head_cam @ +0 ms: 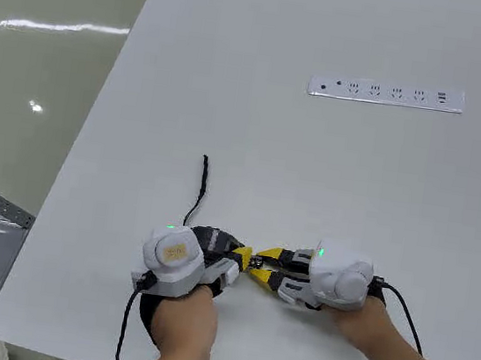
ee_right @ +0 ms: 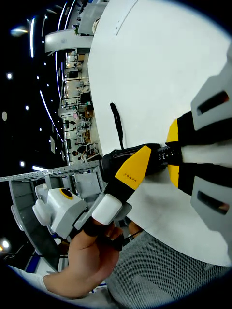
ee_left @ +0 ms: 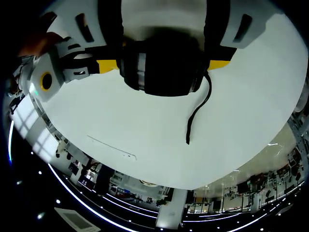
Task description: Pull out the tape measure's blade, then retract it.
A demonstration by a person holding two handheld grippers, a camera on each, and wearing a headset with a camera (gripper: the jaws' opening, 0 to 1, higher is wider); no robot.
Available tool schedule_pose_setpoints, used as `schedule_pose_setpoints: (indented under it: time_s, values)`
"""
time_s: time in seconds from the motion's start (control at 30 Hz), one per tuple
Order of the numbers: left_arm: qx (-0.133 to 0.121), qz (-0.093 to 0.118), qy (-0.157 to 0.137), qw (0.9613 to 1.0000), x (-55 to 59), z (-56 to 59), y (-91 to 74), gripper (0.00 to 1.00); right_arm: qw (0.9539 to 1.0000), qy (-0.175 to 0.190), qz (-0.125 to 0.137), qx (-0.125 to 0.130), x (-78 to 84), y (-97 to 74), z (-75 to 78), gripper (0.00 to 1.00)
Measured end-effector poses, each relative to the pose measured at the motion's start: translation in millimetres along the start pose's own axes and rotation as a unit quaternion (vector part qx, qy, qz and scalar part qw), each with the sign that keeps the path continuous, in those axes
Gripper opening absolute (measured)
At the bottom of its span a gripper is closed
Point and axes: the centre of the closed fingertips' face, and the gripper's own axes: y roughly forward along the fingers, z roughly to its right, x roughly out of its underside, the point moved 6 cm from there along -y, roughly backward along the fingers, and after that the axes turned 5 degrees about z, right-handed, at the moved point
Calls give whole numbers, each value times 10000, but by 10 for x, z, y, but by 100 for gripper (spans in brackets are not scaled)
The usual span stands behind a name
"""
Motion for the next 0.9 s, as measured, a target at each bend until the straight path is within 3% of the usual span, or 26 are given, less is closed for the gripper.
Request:
schedule_pose_setpoints:
  time_s: [0.37, 0.9]
  values:
    - [24, -3, -36, 10000, -3, -3, -4, 66, 9999, -110, -34, -38, -36, 105, -14, 12]
    - [28, 53, 0, 10000, 5, 2, -11, 66, 9996, -174, -77, -201, -24, 78, 0, 15]
